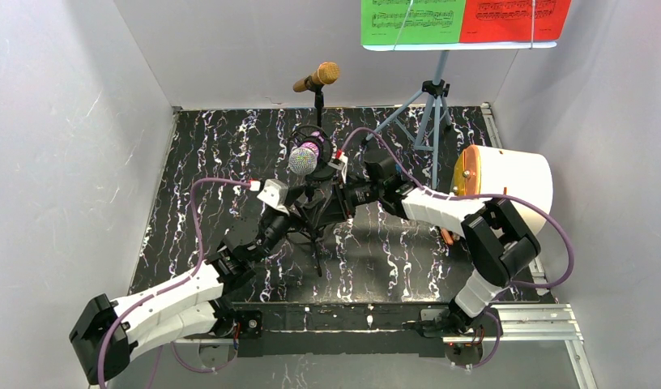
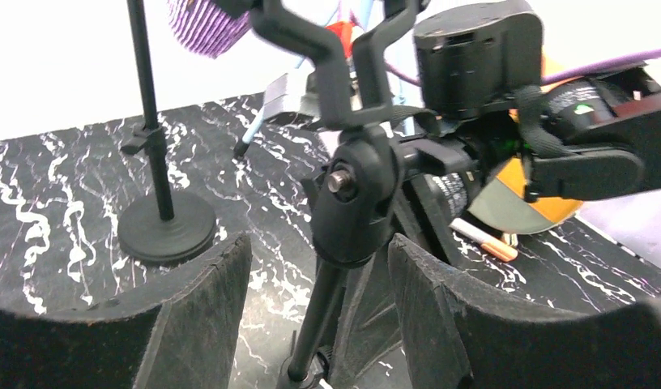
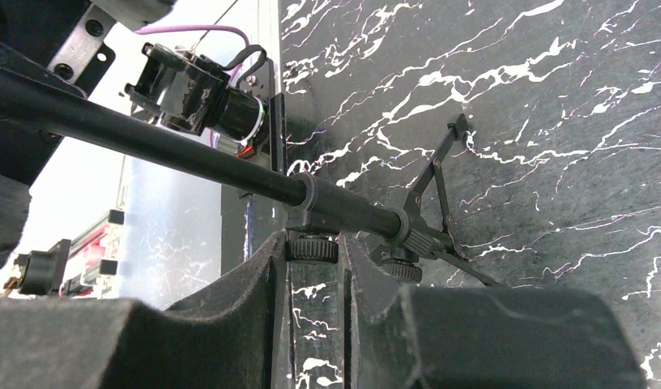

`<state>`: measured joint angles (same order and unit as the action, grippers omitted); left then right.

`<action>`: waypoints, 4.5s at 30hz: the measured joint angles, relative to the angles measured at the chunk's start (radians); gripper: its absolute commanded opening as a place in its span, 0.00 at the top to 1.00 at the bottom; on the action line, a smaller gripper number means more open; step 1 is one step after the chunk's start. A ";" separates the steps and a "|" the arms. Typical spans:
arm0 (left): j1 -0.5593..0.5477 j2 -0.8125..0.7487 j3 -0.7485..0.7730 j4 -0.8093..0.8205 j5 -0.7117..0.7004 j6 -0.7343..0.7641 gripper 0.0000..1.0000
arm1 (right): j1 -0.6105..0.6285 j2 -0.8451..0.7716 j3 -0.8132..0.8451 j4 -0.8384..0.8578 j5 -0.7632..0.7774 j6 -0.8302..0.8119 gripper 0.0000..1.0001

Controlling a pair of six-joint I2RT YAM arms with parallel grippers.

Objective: Pack up the instrument practice props
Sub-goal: Unscrew the knob on the microphone stand.

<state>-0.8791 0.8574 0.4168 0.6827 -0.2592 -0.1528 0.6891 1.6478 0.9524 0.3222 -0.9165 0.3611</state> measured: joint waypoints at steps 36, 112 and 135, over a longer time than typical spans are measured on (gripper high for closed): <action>0.215 0.127 -0.018 0.238 0.465 -0.026 1.00 | -0.005 0.027 0.095 -0.166 -0.053 -0.393 0.99; 0.213 0.121 -0.083 0.350 0.441 -0.057 1.00 | 0.088 0.020 -0.417 0.904 0.451 0.662 0.99; 0.225 0.112 -0.103 0.286 0.435 0.004 1.00 | 0.068 -0.056 -0.251 0.542 0.230 -0.130 0.99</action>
<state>-0.6537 0.9695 0.3134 0.9688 0.1753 -0.1486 0.7570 1.5913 0.7013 0.8646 -0.6861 0.2314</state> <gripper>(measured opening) 0.107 0.243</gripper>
